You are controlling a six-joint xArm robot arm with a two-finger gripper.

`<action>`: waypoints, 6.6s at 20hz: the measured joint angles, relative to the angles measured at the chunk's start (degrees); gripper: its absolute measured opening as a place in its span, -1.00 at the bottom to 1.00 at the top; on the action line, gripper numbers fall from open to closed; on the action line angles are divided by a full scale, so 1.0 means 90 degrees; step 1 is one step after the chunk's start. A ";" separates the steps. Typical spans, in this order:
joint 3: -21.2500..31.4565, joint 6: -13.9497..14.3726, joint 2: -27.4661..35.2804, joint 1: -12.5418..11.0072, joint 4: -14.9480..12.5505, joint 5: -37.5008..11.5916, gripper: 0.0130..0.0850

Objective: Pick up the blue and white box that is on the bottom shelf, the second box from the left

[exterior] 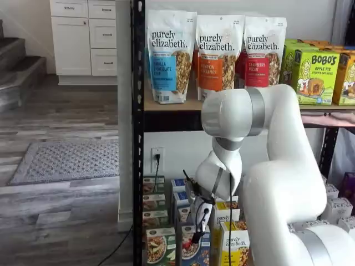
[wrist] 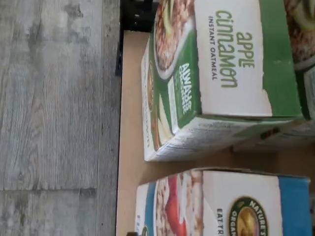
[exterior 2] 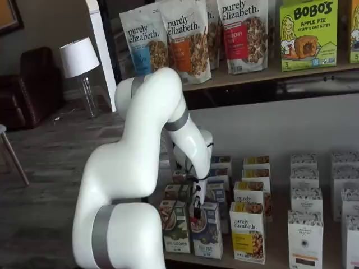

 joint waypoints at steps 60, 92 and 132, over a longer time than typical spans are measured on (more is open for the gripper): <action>-0.0603 0.2372 0.0481 -0.0054 -0.2748 0.0258 0.67; -0.0031 0.2313 0.0044 -0.0021 -0.2656 0.0334 -0.11; 0.5410 0.3128 -0.6209 0.0315 -0.3104 0.1214 -0.11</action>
